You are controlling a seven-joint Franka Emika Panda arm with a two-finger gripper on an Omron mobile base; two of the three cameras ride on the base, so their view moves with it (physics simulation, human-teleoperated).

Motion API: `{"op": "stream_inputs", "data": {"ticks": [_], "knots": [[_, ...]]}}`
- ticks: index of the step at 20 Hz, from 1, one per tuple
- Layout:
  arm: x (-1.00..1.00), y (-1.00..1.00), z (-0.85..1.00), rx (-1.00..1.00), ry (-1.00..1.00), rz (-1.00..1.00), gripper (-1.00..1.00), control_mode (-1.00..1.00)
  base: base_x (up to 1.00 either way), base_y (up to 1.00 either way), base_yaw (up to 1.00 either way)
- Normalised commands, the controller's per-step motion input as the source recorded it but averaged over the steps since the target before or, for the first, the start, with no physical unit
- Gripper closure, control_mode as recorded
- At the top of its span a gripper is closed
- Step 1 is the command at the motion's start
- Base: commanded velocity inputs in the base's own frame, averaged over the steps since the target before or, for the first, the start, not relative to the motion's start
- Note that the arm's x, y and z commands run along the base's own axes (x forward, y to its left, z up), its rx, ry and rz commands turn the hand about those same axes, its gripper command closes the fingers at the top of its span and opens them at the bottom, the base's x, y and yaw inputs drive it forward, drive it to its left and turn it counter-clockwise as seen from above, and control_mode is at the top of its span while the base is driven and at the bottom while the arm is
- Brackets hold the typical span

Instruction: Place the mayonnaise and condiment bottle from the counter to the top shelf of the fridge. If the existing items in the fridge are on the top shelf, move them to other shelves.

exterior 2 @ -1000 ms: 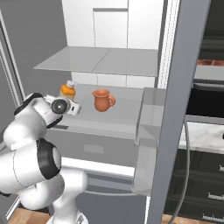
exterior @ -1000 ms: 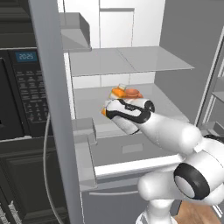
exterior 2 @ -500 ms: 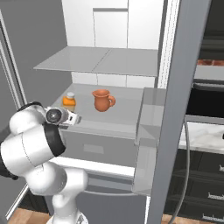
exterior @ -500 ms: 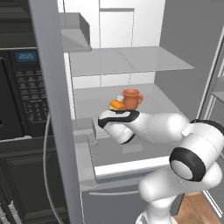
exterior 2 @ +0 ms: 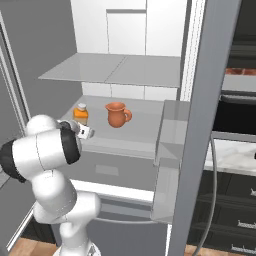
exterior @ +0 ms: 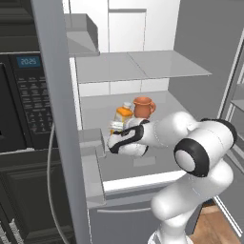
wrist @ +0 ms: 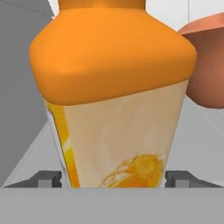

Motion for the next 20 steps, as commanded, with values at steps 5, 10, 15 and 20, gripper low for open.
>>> {"op": "stream_inputs", "data": {"ticks": [5, 10, 15, 20], "knots": [[0.77, 0.27, 0.04, -0.07, 0.01, -0.05, -1.00, -1.00, 0.00, 0.00, 0.00], [0.20, 0.21, 0.15, -0.03, 0.10, -0.08, -1.00, -1.00, 0.00, 0.00, 0.00], [-0.34, 0.03, 0.79, -0.06, 0.00, -0.08, -1.00, -1.00, 0.00, 0.00, 0.00], [-0.97, 0.00, 0.83, -0.11, 0.00, -0.05, -1.00, -1.00, 0.00, 0.00, 0.00]]}}
